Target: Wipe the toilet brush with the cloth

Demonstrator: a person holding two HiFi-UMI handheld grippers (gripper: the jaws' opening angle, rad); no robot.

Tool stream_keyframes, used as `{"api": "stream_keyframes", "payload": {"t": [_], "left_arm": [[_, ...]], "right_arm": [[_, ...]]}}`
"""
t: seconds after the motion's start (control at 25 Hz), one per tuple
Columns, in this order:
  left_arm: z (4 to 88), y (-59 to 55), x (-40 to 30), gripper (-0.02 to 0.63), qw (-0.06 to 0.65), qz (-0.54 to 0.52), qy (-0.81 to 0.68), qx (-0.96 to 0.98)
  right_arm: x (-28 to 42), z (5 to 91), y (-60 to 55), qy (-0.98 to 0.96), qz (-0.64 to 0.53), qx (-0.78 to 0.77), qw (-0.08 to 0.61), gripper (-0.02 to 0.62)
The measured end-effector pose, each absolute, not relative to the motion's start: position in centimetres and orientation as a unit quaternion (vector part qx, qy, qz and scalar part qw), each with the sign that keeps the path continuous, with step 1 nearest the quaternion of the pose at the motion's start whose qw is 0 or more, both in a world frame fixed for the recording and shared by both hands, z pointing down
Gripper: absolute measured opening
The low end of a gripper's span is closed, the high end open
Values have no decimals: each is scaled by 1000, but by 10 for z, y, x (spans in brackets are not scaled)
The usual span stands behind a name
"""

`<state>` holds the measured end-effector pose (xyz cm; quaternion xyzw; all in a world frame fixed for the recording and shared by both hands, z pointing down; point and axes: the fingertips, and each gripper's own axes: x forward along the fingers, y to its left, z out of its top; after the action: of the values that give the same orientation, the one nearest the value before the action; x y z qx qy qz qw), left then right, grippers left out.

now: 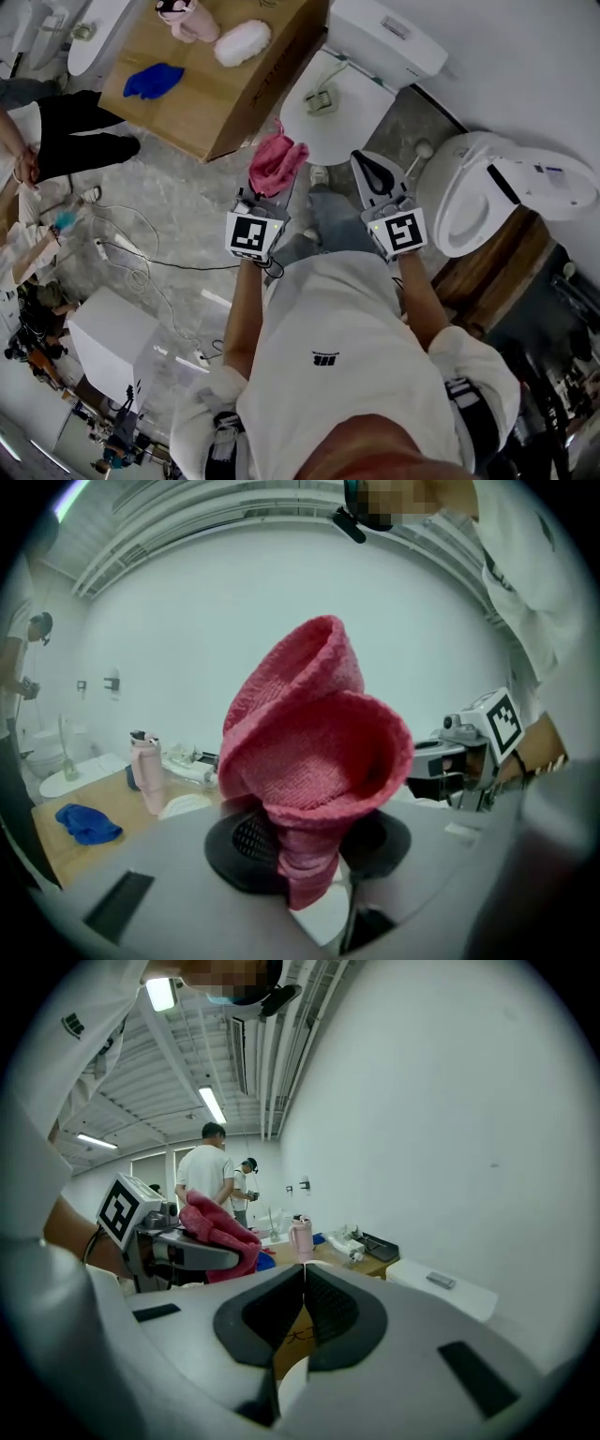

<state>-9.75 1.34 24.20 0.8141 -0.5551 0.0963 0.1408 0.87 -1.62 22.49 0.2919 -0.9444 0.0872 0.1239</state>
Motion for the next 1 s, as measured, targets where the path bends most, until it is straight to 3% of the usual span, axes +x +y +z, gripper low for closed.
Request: {"api": "stream_keyframes", "payload": {"t": [1.0], "left_arm": [[455, -94, -100, 132, 198, 174, -479, 837]], "right_arm": [[-22, 449, -109, -913, 119, 316, 229, 18]]}}
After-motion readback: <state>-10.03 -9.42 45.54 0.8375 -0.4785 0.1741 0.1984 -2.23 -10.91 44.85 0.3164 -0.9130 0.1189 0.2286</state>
